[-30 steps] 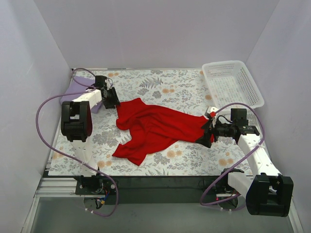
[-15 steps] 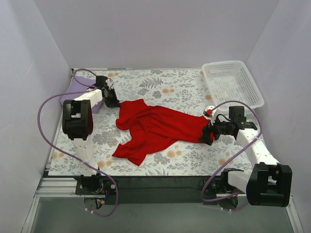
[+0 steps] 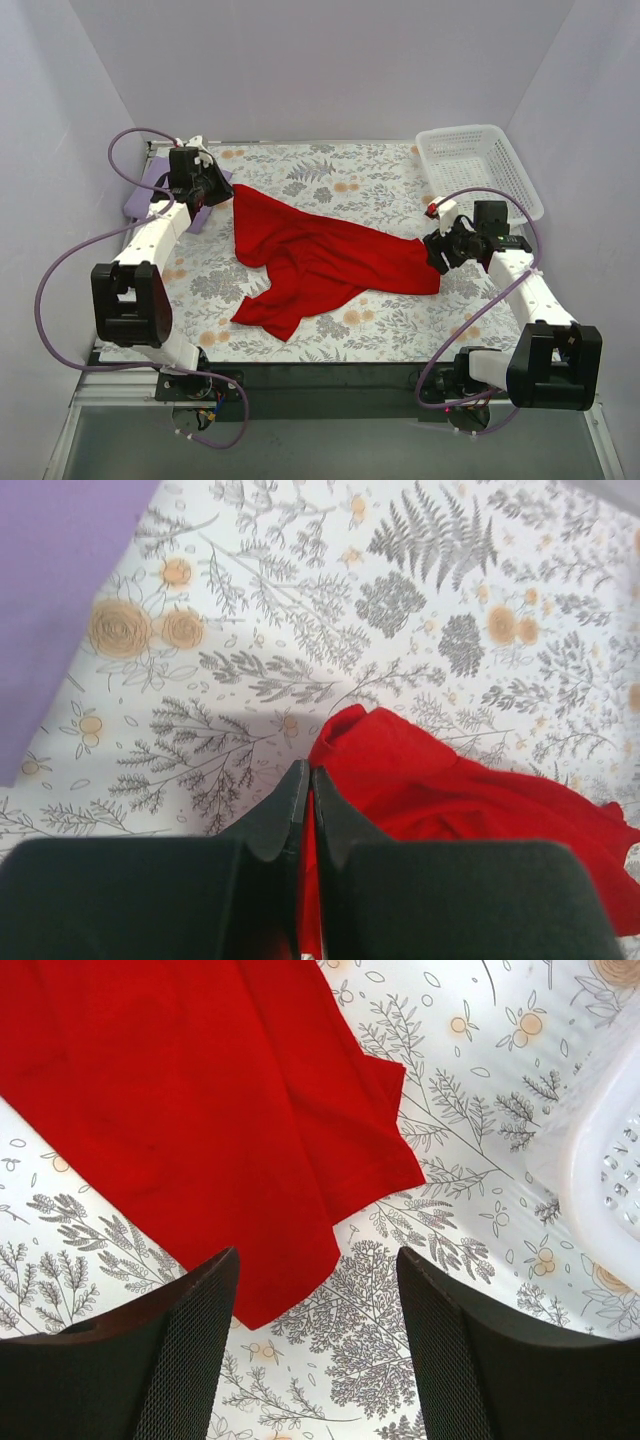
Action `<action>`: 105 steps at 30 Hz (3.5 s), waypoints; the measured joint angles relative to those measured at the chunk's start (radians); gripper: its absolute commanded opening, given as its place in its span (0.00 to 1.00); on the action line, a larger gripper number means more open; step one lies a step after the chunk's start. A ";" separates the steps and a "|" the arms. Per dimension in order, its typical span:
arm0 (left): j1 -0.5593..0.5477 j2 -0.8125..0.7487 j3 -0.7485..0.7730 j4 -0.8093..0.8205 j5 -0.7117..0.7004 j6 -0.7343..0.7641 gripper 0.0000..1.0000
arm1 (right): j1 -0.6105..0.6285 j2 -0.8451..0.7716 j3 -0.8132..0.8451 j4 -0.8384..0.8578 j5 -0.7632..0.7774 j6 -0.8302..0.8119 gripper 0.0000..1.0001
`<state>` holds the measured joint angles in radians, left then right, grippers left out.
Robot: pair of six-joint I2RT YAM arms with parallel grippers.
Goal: Fold and stack the t-shirts
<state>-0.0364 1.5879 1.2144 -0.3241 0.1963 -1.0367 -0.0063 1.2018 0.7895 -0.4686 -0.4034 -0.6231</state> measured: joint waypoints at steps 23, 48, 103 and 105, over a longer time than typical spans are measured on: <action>0.000 -0.365 -0.383 0.123 -0.244 -0.011 0.00 | 0.115 0.155 0.011 0.061 0.071 -0.021 0.61; 0.000 -0.546 -0.516 0.097 -0.347 -0.007 0.00 | 0.281 0.426 0.186 0.023 -0.004 -0.110 0.16; 0.000 -0.546 -0.520 0.100 -0.338 -0.006 0.00 | 0.211 0.421 0.389 -0.104 0.021 -0.060 0.55; 0.000 -0.546 -0.520 0.100 -0.338 -0.006 0.00 | 0.214 0.455 0.394 -0.102 0.022 -0.048 0.54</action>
<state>-0.0360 1.0416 0.6949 -0.2237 -0.1417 -1.0431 0.2073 1.6566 1.1839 -0.5709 -0.3817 -0.6708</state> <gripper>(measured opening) 0.010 0.551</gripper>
